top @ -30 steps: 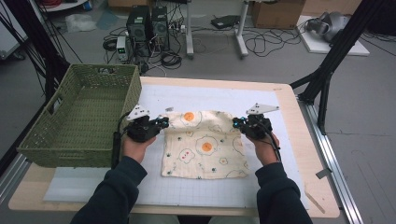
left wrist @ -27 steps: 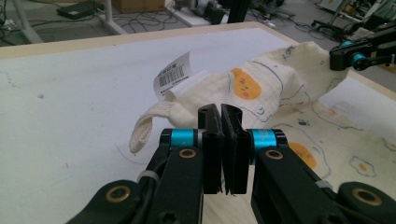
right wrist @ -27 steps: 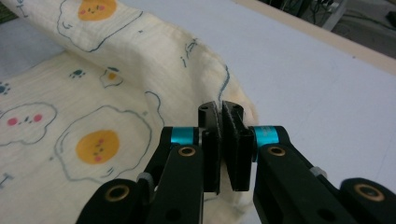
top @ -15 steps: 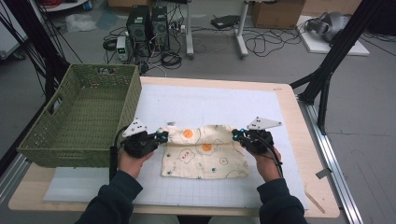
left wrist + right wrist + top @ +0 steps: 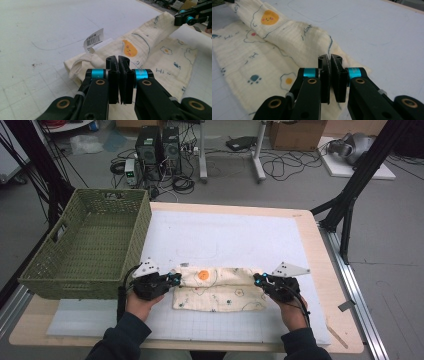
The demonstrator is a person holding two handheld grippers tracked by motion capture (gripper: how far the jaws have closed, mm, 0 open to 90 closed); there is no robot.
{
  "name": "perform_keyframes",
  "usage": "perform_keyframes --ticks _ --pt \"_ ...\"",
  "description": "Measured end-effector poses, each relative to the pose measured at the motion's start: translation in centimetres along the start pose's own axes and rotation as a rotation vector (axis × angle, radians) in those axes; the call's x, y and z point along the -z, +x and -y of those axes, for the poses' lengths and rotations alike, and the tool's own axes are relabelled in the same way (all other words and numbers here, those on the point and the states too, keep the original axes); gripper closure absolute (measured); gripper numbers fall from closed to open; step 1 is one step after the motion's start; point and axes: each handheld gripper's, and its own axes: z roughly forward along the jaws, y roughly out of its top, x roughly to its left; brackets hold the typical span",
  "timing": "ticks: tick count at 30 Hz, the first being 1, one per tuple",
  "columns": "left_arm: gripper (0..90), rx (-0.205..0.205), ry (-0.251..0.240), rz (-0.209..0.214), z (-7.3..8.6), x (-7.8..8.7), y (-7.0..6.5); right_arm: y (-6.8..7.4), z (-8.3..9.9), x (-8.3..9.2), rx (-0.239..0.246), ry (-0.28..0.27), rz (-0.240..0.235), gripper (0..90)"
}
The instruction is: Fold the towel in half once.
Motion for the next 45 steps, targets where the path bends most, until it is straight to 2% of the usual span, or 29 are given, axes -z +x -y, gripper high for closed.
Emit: perform_keyframes --ticks 5,10,13,22,23,25,28,32,35,39,45 --pt "86.7 -0.008 0.029 0.021 0.6 0.5 -0.3 0.6 0.9 0.8 0.027 0.031 -0.006 86.4" --pt "86.7 -0.011 0.059 0.018 1.3 0.5 -0.3 0.9 1.5 1.3 0.023 0.053 -0.020 86.4" --pt "86.2 -0.007 0.074 0.020 1.5 0.3 -0.2 1.1 1.7 1.2 0.045 0.074 -0.023 86.3" --pt "85.1 -0.009 0.074 0.043 1.6 0.8 -0.4 1.2 2.1 1.4 0.052 0.091 -0.050 84.4" --pt "83.3 -0.002 0.069 0.040 1.6 0.8 -0.3 1.1 2.2 1.4 0.053 0.093 -0.057 81.8" --pt "72.3 0.015 0.040 0.033 1.3 0.9 -0.1 1.0 2.3 1.7 0.050 0.088 -0.047 74.2" --pt "60.0 0.032 -0.012 0.025 0.6 1.4 0.2 0.4 2.0 2.7 0.035 0.044 -0.020 69.9" --pt "56.0 0.033 -0.044 0.010 0.1 1.7 0.6 -0.5 1.9 4.1 -0.006 -0.007 0.022 68.4" --pt "55.4 0.041 -0.045 0.008 0.1 1.8 0.8 -0.9 2.1 4.5 -0.032 -0.016 0.046 67.2" --pt "55.5 0.041 -0.084 -0.001 -0.3 2.3 1.1 -1.1 2.1 4.6 -0.039 -0.016 0.060 66.4" --pt "55.5 0.049 -0.048 -0.017 -0.2 1.8 1.3 -0.8 2.0 3.9 -0.036 -0.005 0.048 64.9"
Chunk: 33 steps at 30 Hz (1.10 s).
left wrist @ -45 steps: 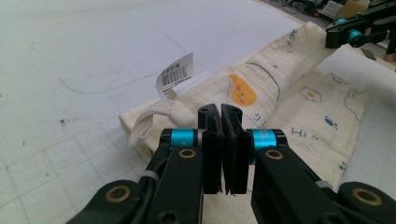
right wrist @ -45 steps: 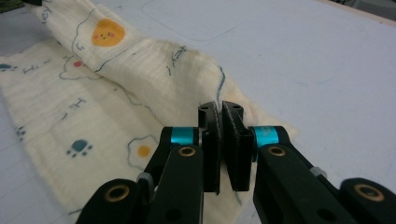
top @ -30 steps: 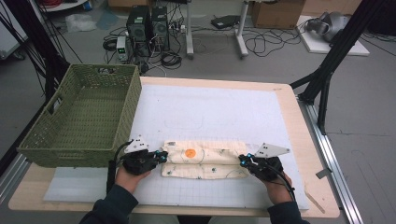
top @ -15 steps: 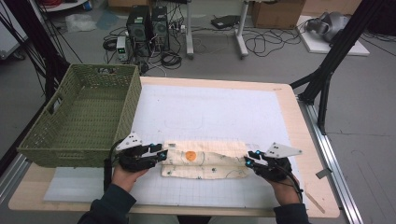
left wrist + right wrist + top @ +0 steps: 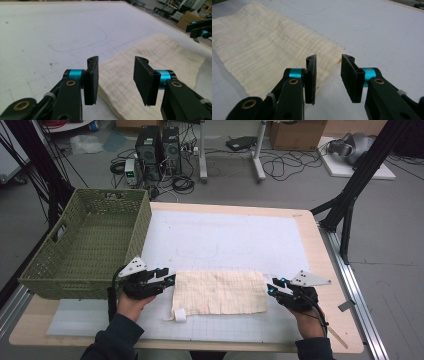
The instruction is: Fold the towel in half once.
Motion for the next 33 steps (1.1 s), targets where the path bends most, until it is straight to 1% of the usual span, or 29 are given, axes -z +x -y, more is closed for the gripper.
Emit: perform_keyframes --ticks 1,5,6,7,8,9,11,12,14,15,17,18,19,20,21,22,24,26,28,30,31,33 --pt "55.5 0.004 0.010 -0.001 0.0 -0.2 0.0 0.1 0.0 -0.2 0.003 0.001 -0.005 64.3" --pt "53.6 0.030 0.090 -0.026 0.4 -1.2 0.2 0.1 -0.3 -1.1 -0.001 0.020 -0.008 63.0" --pt "52.4 0.039 0.106 -0.024 0.5 -1.4 0.3 0.0 -0.3 -1.4 -0.005 0.027 -0.009 63.1" --pt "51.1 0.046 0.122 -0.030 0.7 -1.6 0.3 0.0 -0.2 -1.7 -0.014 0.040 -0.014 63.0" --pt "50.1 0.049 0.140 -0.027 0.8 -1.8 0.3 -0.1 -0.1 -2.0 -0.020 0.056 -0.015 62.6" --pt "50.2 0.052 0.154 -0.020 0.9 -2.0 0.2 -0.1 0.0 -2.2 -0.024 0.069 -0.014 62.5" --pt "50.6 0.052 0.180 -0.021 1.1 -2.3 0.2 -0.1 0.2 -2.6 -0.025 0.091 -0.012 61.9" --pt "53.0 0.052 0.191 -0.014 1.1 -2.5 0.2 -0.2 0.3 -2.8 -0.029 0.094 -0.013 60.9" --pt "62.0 0.039 0.211 -0.027 1.2 -2.8 0.3 -0.6 0.3 -3.3 -0.050 0.095 -0.013 57.7" --pt "63.5 0.041 0.218 -0.032 1.3 -3.0 0.3 -0.7 0.3 -3.5 -0.065 0.098 -0.017 57.0" --pt "70.7 0.021 0.243 -0.037 1.4 -3.3 0.3 -0.9 0.4 -4.0 -0.081 0.101 -0.027 58.4" --pt "75.5 0.008 0.246 -0.034 1.5 -3.4 0.3 -0.9 0.3 -4.2 -0.086 0.111 -0.034 64.9" --pt "82.5 -0.006 0.239 -0.032 1.4 -3.3 0.1 -1.0 0.4 -4.4 -0.086 0.116 -0.057 73.4" --pt "87.1 -0.019 0.230 -0.036 1.3 -3.2 0.0 -0.9 0.4 -4.4 -0.082 0.122 -0.066 82.0" --pt "87.1 -0.023 0.216 -0.036 1.1 -3.0 0.0 -0.8 0.3 -4.5 -0.061 0.122 -0.063 86.9" --pt "87.3 -0.021 0.201 -0.032 1.0 -2.8 0.0 -0.6 0.2 -4.4 -0.050 0.119 -0.061 87.8" --pt "87.5 -0.005 0.177 -0.029 0.8 -2.6 0.2 -0.5 0.1 -4.3 -0.039 0.105 -0.067 88.2" --pt "88.0 0.007 0.163 -0.029 0.7 -2.5 0.4 -0.5 -0.1 -4.3 -0.031 0.090 -0.057 88.3" --pt "88.2 0.022 0.143 -0.029 0.6 -2.5 0.6 -0.6 -0.2 -4.3 -0.036 0.080 -0.050 88.2" --pt "88.2 0.040 0.121 -0.040 0.5 -2.6 0.9 -0.8 -0.3 -4.3 -0.053 0.078 -0.041 88.2" --pt "88.3 0.054 0.118 -0.043 0.5 -2.6 1.0 -0.9 -0.3 -4.3 -0.056 0.077 -0.036 88.2" --pt "88.3 0.063 0.122 -0.060 0.6 -2.8 1.3 -1.0 -0.4 -4.4 -0.057 0.074 -0.028 88.2"
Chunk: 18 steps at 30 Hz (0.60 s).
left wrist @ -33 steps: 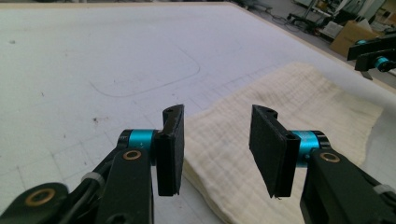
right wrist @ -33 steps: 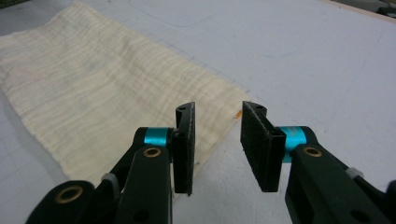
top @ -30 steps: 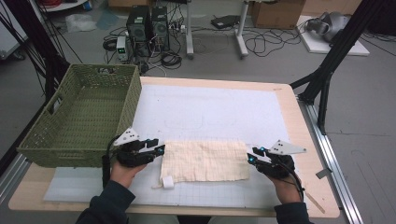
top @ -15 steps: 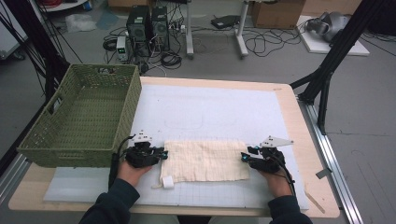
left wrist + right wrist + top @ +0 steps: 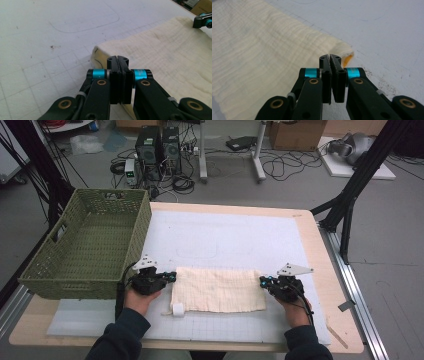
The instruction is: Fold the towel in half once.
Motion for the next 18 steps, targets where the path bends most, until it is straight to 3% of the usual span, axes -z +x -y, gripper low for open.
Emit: perform_keyframes --ticks 3,8,11,13,15,17,18 --pt "88.3 0.006 -0.011 -0.011 -0.05 -0.12 0.17 -0.06 -0.08 -0.05 0.001 0.003 0.014 88.2" --pt "88.1 -0.006 0.025 -0.019 0.11 -0.71 0.01 -0.27 -0.06 -0.51 0.012 0.026 0.052 88.2" --pt "85.6 -0.032 0.015 -0.077 0.08 -0.68 -0.01 -0.28 0.01 -0.67 0.013 0.046 0.063 88.2" --pt "73.7 0.006 -0.013 -0.080 -0.01 -0.41 0.25 -0.18 0.04 -0.69 0.023 0.057 0.080 86.6" --pt "63.4 0.017 -0.050 -0.069 -0.18 0.08 0.26 -0.07 -0.01 -0.50 0.033 0.057 0.102 80.7" --pt "54.1 0.005 -0.083 -0.065 -0.36 0.17 0.09 -0.12 -0.27 -0.14 0.020 0.028 0.108 74.1" --pt "50.4 -0.018 -0.078 -0.056 -0.62 0.10 0.06 -0.16 -0.51 0.08 0.017 0.013 0.110 71.7"
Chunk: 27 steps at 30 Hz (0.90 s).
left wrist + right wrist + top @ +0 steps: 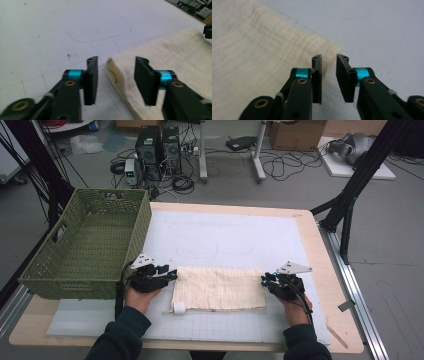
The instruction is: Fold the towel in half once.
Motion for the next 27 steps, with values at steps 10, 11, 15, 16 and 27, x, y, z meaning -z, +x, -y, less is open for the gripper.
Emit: perform_keyframes --ticks 10,11,15,16,27 --pt "50.4 -0.115 0.077 -0.043 -2.2 -3.8 -0.3 -0.4 -2.2 -2.2 -0.028 -0.031 -0.005 53.8" --pt "51.5 -0.122 0.085 -0.052 -2.0 -4.2 -0.4 -0.4 -2.3 -2.7 -0.034 -0.020 -0.014 53.9" --pt "56.2 -0.137 0.161 -0.065 -1.4 -5.2 -0.1 -0.2 -2.2 -4.1 -0.007 0.050 -0.022 59.1" --pt "56.7 -0.143 0.178 -0.073 -1.3 -5.3 0.0 -0.3 -2.1 -4.3 -0.004 0.068 -0.017 61.6" --pt "55.4 -0.127 0.205 -0.036 -1.2 -4.8 0.0 -1.8 -1.7 -3.0 -0.069 0.055 -0.008 56.4"
